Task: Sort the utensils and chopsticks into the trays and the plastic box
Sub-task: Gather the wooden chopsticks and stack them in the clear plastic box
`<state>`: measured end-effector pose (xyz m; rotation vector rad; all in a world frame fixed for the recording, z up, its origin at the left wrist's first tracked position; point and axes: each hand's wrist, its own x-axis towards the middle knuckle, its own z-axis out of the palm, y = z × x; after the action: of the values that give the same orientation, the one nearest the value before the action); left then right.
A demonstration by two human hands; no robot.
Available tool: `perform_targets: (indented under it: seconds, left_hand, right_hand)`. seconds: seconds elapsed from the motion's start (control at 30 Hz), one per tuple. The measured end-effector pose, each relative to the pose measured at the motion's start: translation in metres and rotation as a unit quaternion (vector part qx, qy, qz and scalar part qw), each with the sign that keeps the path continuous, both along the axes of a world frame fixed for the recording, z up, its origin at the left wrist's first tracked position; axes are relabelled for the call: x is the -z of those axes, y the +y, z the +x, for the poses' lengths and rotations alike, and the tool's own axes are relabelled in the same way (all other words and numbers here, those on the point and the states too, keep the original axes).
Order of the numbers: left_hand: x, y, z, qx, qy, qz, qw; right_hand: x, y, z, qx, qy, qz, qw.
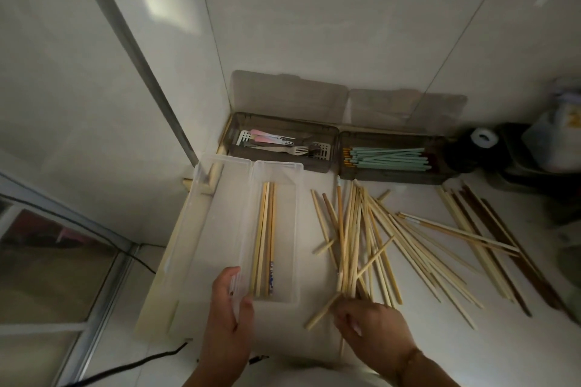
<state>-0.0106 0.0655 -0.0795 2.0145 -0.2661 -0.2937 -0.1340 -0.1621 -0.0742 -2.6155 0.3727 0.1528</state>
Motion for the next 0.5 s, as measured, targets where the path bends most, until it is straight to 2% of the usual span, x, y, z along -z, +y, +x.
perform_targets:
  seconds: [0.2, 0.33, 0.43, 0.5]
  left_hand:
    - [0.003, 0.001, 0.001, 0.000, -0.013, -0.009, 1.000]
    - [0.002, 0.001, 0.000, -0.003, 0.003, -0.003, 1.000]
    - [0.002, 0.001, 0.000, -0.004, 0.009, -0.004, 1.000]
    - [0.002, 0.001, 0.001, 0.004, 0.003, -0.008, 1.000]
  right_hand:
    - [-0.020, -0.007, 0.001, 0.000, -0.012, -0.006, 1.000]
    - [-0.052, -0.005, 0.021, 0.016, -0.091, -0.001, 0.996]
    - [-0.078, 0.002, 0.057, -0.036, -0.136, 0.008, 0.990]
    - [-0.091, 0.010, 0.087, -0.082, -0.124, 0.045, 0.988]
